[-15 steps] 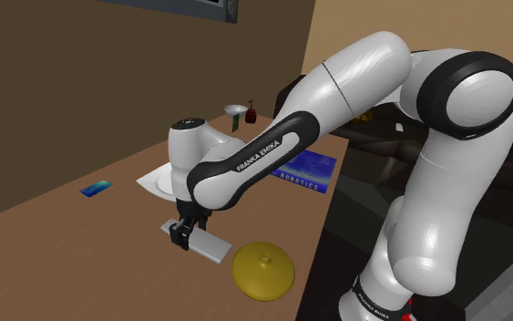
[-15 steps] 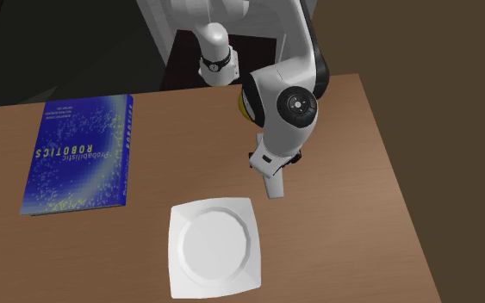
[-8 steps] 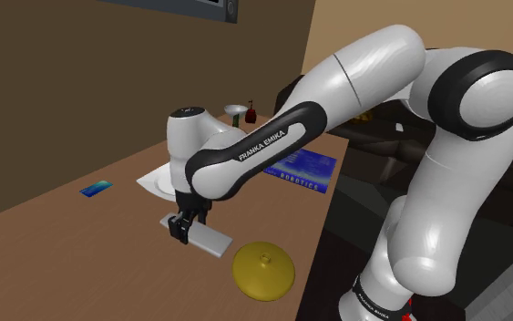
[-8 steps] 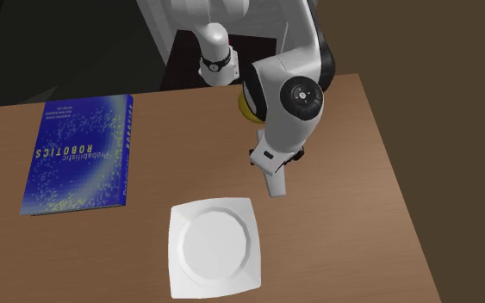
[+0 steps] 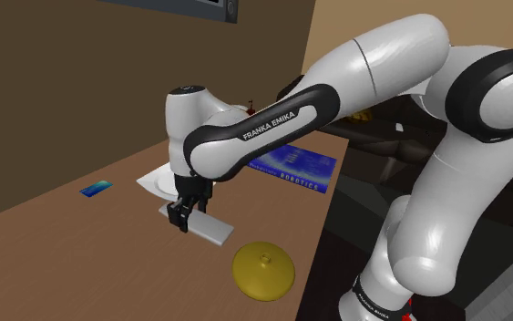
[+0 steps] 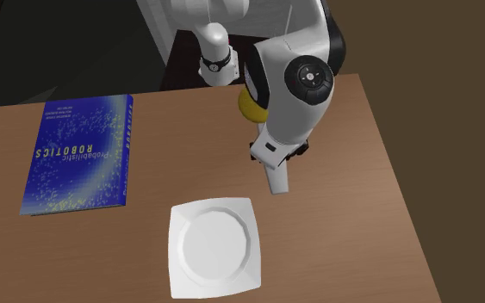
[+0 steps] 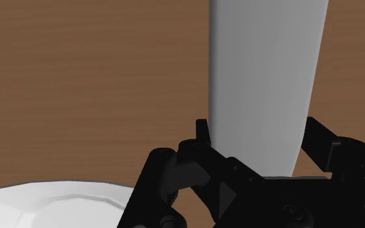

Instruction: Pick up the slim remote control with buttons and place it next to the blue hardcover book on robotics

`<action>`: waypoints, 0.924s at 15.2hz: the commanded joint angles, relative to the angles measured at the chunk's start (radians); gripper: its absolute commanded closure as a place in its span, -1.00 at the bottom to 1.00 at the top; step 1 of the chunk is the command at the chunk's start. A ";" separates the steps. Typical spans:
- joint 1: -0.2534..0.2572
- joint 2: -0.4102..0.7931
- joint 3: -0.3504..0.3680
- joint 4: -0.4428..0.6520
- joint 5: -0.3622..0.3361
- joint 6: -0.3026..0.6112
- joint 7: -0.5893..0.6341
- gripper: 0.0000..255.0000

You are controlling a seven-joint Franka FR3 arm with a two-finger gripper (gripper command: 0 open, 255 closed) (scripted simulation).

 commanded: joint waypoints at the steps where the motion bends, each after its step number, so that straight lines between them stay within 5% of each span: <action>1: -0.001 -0.012 -0.001 0.016 0.004 -0.028 -0.004 1.00; 7: -0.001 -0.040 -0.003 0.057 0.013 -0.096 -0.011 1.00; 14: -0.071 -0.161 -0.102 -0.075 0.030 -0.083 -0.191 1.00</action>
